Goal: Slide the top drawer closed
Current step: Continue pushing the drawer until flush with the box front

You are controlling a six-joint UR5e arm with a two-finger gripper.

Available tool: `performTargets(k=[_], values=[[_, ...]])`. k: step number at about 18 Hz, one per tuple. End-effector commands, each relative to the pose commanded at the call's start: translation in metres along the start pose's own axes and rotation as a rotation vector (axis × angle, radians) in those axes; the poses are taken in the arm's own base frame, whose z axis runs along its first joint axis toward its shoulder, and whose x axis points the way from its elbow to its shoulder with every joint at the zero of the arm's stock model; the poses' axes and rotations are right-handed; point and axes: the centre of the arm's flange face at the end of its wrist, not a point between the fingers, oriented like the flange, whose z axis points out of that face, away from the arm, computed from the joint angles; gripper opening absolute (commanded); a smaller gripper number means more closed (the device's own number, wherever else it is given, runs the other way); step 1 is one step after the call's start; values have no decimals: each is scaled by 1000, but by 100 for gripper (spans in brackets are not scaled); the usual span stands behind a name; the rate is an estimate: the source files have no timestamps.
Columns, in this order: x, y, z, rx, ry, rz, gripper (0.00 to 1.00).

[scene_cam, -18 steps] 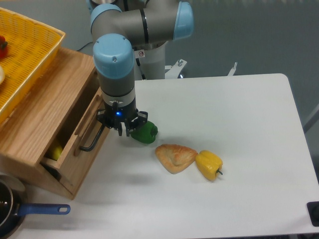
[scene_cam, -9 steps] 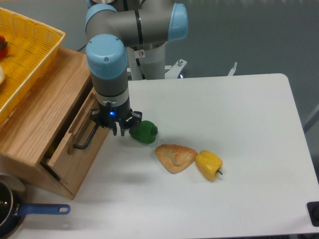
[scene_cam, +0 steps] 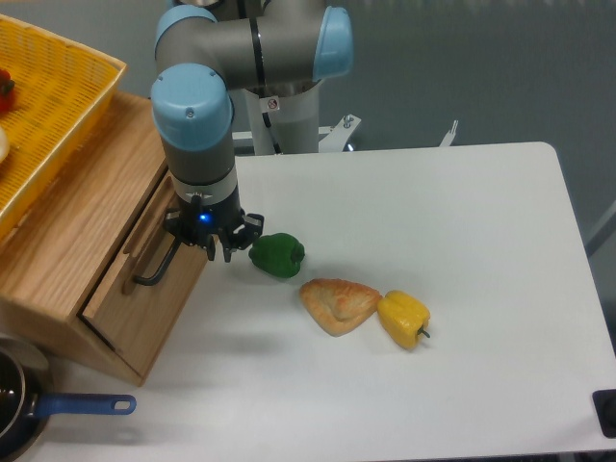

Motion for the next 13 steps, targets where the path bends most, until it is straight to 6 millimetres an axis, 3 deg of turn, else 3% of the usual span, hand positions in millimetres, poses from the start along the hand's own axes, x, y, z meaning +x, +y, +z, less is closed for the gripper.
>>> performTargets(k=[13], values=[[1,0,3,-7,-9,3,33]])
